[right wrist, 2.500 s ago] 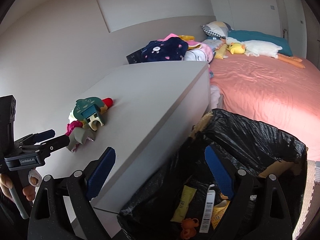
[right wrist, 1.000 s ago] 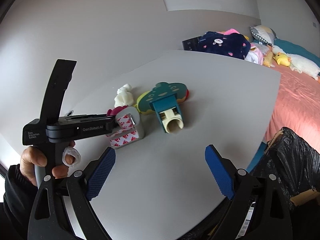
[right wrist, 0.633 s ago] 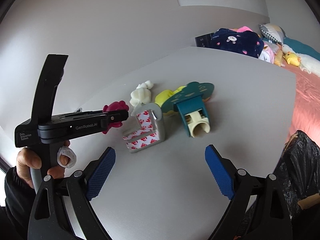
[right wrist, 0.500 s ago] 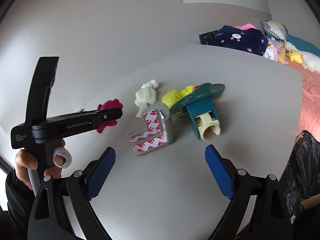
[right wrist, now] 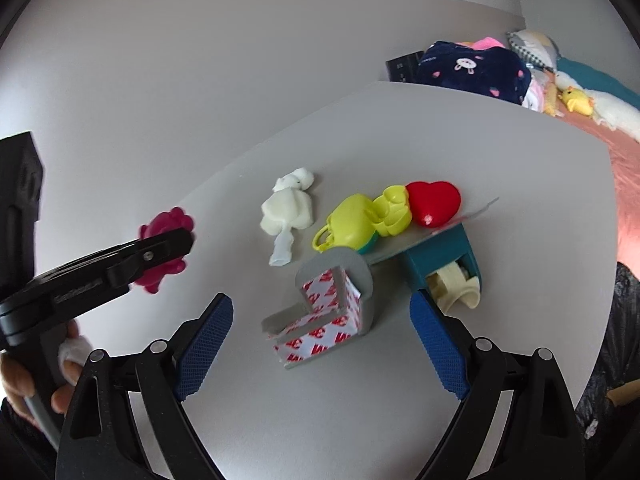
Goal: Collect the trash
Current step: 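Grasp the pink bear with the left tool while the right tool grasps the white-red box, then carry the pink bear and white-red box over the trash bag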
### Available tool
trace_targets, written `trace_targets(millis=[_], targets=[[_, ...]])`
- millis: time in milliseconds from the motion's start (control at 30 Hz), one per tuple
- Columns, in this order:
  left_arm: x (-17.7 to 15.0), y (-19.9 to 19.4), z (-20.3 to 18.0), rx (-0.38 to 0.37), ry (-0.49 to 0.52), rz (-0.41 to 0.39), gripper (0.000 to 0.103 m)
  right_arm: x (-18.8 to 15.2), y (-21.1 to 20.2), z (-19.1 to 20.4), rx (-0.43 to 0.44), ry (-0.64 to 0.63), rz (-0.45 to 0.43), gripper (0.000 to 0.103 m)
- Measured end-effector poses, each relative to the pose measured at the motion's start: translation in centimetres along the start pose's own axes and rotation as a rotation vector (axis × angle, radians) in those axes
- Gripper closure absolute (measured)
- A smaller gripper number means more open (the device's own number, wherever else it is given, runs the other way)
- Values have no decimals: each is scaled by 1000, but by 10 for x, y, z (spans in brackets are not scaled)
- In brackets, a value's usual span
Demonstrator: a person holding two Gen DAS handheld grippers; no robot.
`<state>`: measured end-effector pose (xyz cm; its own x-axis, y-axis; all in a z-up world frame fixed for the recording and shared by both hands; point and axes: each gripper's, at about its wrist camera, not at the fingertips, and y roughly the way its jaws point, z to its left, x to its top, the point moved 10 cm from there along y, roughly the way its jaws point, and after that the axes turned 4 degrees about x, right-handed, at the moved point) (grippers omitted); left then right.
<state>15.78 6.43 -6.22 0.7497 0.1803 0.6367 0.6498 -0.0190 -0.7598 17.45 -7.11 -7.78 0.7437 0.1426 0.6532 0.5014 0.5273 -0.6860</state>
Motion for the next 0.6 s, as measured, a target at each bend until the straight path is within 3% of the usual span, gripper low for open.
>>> trace_targets(millis=[267,333,367,600], targets=[[3,-5,3,-11,-20,-9,61,-1,17,6,-19,-1,31,14],[3,-6,3,-13,-22,-12,61,-5,22,6,-13,2,49,34],[3,-7,3,-13,-22,-13,61,-7,24,6,0,10,56,40],[4,-7,3,-14,-26,-13,61,-8,22,6,34,23,34,42]])
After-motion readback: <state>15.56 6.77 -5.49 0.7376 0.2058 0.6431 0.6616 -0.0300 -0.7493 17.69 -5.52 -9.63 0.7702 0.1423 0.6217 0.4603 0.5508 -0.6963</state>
